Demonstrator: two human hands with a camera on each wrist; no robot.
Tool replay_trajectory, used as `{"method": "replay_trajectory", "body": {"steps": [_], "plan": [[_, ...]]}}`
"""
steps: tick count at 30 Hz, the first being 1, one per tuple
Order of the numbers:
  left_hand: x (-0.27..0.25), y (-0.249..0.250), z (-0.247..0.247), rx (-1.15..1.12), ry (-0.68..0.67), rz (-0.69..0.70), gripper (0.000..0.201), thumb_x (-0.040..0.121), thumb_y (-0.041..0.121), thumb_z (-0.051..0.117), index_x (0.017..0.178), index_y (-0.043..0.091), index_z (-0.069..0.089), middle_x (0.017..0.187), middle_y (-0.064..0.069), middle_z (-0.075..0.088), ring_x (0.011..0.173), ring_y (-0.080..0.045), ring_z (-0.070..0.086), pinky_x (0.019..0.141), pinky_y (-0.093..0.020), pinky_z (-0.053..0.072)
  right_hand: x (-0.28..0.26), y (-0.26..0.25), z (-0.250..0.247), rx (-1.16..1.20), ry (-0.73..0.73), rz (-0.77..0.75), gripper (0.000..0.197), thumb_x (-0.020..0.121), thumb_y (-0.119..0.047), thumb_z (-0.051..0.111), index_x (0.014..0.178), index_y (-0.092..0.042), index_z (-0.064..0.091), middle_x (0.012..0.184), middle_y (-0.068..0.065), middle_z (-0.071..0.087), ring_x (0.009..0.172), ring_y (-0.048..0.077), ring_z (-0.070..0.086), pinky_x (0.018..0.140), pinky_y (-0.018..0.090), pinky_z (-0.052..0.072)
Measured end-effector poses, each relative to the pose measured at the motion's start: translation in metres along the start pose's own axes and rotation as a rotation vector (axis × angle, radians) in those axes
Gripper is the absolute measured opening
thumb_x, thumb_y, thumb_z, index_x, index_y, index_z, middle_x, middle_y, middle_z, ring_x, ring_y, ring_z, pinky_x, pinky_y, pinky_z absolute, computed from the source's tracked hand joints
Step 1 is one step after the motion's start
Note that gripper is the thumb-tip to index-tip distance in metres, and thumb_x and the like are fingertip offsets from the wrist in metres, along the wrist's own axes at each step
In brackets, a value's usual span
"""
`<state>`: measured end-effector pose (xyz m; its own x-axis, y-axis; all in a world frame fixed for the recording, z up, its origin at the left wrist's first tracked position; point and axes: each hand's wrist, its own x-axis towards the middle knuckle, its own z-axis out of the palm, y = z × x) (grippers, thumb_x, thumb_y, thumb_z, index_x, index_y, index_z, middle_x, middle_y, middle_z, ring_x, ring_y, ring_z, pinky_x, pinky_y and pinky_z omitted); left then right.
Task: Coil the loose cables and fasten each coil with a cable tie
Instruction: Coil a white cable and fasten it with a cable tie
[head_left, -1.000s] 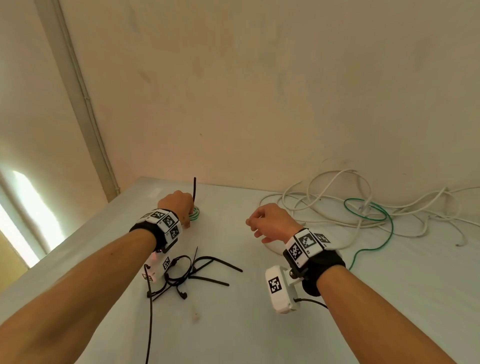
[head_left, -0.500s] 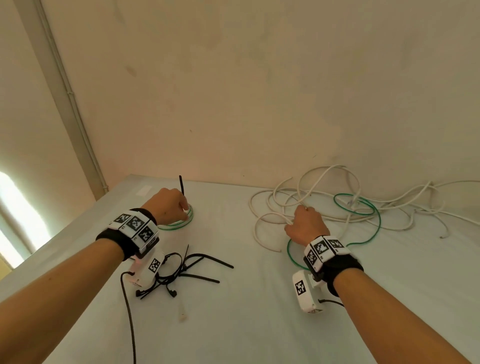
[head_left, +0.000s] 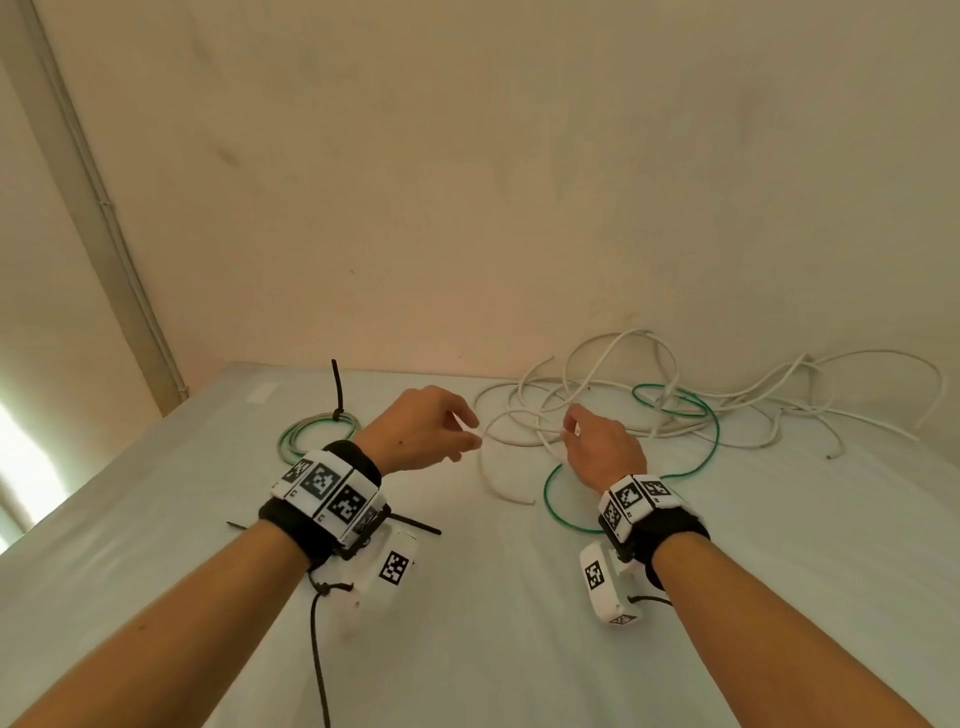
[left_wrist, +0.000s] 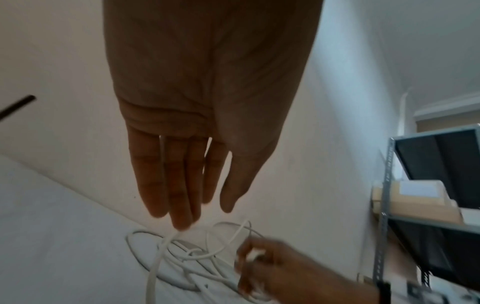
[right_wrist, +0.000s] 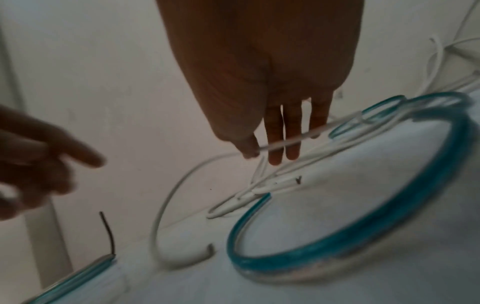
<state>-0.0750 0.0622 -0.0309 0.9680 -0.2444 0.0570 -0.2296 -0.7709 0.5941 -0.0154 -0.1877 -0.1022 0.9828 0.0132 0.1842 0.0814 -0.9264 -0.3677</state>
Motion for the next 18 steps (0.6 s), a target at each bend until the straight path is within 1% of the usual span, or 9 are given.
{"method": "replay_trajectory", "body": {"steps": [3, 5, 7, 8, 10, 12, 14, 16, 18], "plan": [[0.009, 0.012, 0.019, 0.142, 0.144, 0.162, 0.054, 0.094, 0.027, 0.072, 0.144, 0.024, 0.052, 0.126, -0.004, 0.064, 0.103, -0.017, 0.063, 0.089, -0.026, 0.05, -0.011, -0.007, -0.021, 0.148, 0.248, -0.235, 0.014, 0.107, -0.029, 0.052, 0.111, -0.02, 0.061, 0.088, 0.006, 0.068, 0.088, 0.031, 0.064, 0.074, 0.041, 0.05], [0.015, 0.023, 0.029, 0.211, 0.224, 0.27, 0.068, 0.094, 0.027, 0.071, 0.155, 0.028, 0.04, 0.145, -0.006, 0.048, 0.127, -0.024, 0.048, 0.104, -0.034, 0.043, -0.018, -0.01, -0.04, 0.236, 0.319, -0.388, 0.013, 0.107, -0.03, 0.053, 0.111, -0.022, 0.062, 0.087, 0.0, 0.064, 0.084, 0.024, 0.061, 0.077, 0.044, 0.051], [0.023, 0.036, 0.036, 0.317, 0.289, 0.309, 0.067, 0.097, 0.031, 0.067, 0.156, 0.029, 0.037, 0.151, -0.006, 0.043, 0.133, -0.027, 0.04, 0.107, -0.042, 0.042, -0.023, -0.01, -0.059, 0.284, 0.348, -0.479, 0.013, 0.107, -0.033, 0.054, 0.112, -0.024, 0.063, 0.089, -0.005, 0.062, 0.083, 0.014, 0.058, 0.081, 0.041, 0.05], [0.026, 0.043, 0.038, 0.339, 0.323, 0.316, 0.056, 0.1, 0.032, 0.062, 0.152, 0.028, 0.042, 0.143, -0.007, 0.05, 0.127, -0.029, 0.046, 0.102, -0.044, 0.045, -0.025, -0.009, -0.069, 0.289, 0.357, -0.513, 0.013, 0.107, -0.034, 0.055, 0.112, -0.026, 0.064, 0.091, -0.008, 0.061, 0.083, 0.009, 0.056, 0.083, 0.039, 0.049], [0.031, 0.054, 0.037, 0.201, 0.391, 0.316, 0.026, 0.106, 0.028, 0.05, 0.129, 0.02, 0.059, 0.102, -0.003, 0.063, 0.097, -0.029, 0.061, 0.079, -0.038, 0.047, -0.027, -0.006, -0.085, 0.275, 0.368, -0.576, 0.01, 0.105, -0.032, 0.059, 0.112, -0.026, 0.064, 0.091, -0.01, 0.058, 0.082, 0.006, 0.052, 0.085, 0.035, 0.046], [0.034, 0.061, 0.033, -0.039, 0.415, 0.301, 0.021, 0.109, 0.023, 0.045, 0.107, 0.015, 0.064, 0.07, 0.006, 0.054, 0.065, -0.018, 0.054, 0.06, -0.032, 0.042, -0.025, 0.005, -0.097, 0.228, 0.365, -0.59, 0.007, 0.102, -0.023, 0.062, 0.109, -0.023, 0.065, 0.091, -0.008, 0.057, 0.085, 0.011, 0.05, 0.082, 0.035, 0.046], [0.031, 0.066, 0.024, -0.137, 0.497, 0.297, 0.023, 0.109, 0.023, 0.045, 0.1, 0.015, 0.064, 0.059, 0.007, 0.047, 0.049, -0.009, 0.043, 0.052, -0.023, 0.036, -0.017, 0.023, -0.104, 0.178, 0.375, -0.512, 0.004, 0.101, -0.015, 0.061, 0.102, -0.017, 0.065, 0.092, -0.003, 0.059, 0.086, 0.019, 0.053, 0.08, 0.042, 0.05], [0.027, 0.07, 0.008, -0.154, 0.6, 0.328, 0.023, 0.109, 0.021, 0.046, 0.097, 0.014, 0.064, 0.058, 0.006, 0.046, 0.049, -0.008, 0.041, 0.049, -0.019, 0.032, -0.009, 0.045, -0.109, 0.141, 0.387, -0.339, 0.007, 0.102, -0.013, 0.058, 0.1, -0.011, 0.064, 0.095, 0.005, 0.06, 0.089, 0.028, 0.057, 0.08, 0.049, 0.051], [0.021, 0.073, -0.012, -0.195, 0.723, 0.333, 0.023, 0.109, 0.019, 0.045, 0.096, 0.016, 0.063, 0.06, 0.006, 0.046, 0.049, -0.007, 0.041, 0.048, -0.019, 0.03, -0.003, 0.066, -0.111, 0.058, 0.375, -0.157, 0.015, 0.104, -0.017, 0.056, 0.105, -0.007, 0.067, 0.102, 0.015, 0.063, 0.097, 0.039, 0.059, 0.083, 0.048, 0.05]]}}
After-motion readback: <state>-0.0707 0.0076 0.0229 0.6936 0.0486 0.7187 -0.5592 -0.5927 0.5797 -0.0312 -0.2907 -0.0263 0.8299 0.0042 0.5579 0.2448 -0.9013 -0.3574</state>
